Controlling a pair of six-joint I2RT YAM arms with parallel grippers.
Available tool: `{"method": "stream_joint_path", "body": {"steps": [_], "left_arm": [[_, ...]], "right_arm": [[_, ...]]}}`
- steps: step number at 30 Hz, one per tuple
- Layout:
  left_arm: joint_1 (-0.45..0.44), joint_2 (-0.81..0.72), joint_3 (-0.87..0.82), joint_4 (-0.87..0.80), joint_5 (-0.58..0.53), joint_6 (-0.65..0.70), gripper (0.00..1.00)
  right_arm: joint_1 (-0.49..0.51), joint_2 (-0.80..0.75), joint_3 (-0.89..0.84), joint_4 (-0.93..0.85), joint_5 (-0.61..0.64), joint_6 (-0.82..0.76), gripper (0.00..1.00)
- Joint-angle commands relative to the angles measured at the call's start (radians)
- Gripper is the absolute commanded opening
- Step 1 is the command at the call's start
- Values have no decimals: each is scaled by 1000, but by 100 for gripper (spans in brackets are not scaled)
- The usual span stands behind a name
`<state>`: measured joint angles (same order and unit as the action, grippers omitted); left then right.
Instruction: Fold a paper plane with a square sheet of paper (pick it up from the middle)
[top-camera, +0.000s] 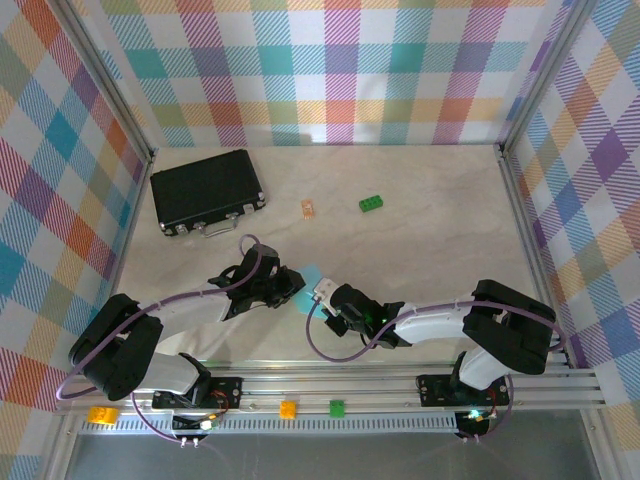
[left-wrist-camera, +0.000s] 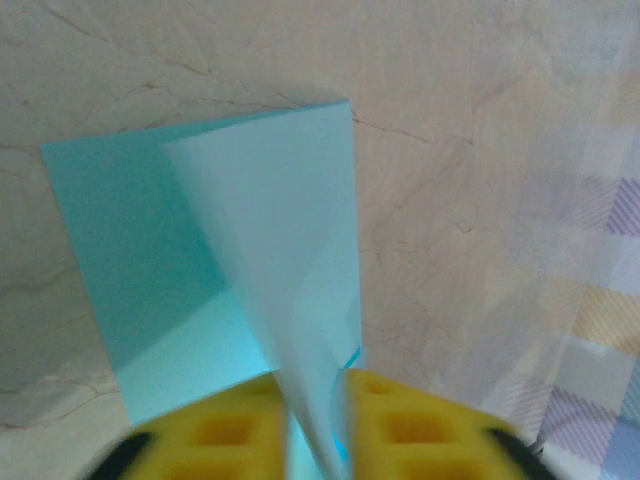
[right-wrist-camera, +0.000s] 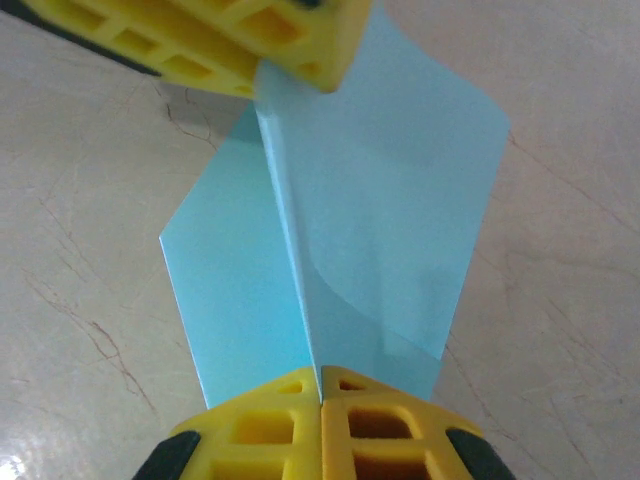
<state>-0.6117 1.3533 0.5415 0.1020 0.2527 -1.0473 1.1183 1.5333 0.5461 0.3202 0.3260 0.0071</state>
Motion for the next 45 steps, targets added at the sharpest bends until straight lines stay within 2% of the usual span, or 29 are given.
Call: {"method": "stream_joint_path", "body": {"steps": [1,4,7,12,18,20,25,28,33,45], "left_arm": [[9,-45,31,-63,-18,18,44],[10,-107,50,-175,-90,38,66],[13,-176,48,-244,-147,43,78],[17,-245,21,-272,-167,43,81],[17,-257,-18,-215,-136,31,79],[17,-249,-30,-177,-122,28,77],[17,-207,-50,-82,-58,32,55],[16,-178,-55,-41,-26,38,42],[15,-117,-53,9,15,46,27],[3,50,-20,113,61,55,12]], "right_arm": [[-3,29,20,7,-48,77,6],[-5,59,23,38,-90,162,6],[-9,87,27,77,-129,241,5],[-26,116,39,99,-179,340,4],[-116,95,9,155,-359,519,2],[-149,100,-1,180,-430,581,1],[-211,136,-18,258,-569,721,0],[-220,147,-30,303,-584,763,0],[-222,157,-55,357,-562,803,0],[-221,159,-135,453,-495,870,0]]}}
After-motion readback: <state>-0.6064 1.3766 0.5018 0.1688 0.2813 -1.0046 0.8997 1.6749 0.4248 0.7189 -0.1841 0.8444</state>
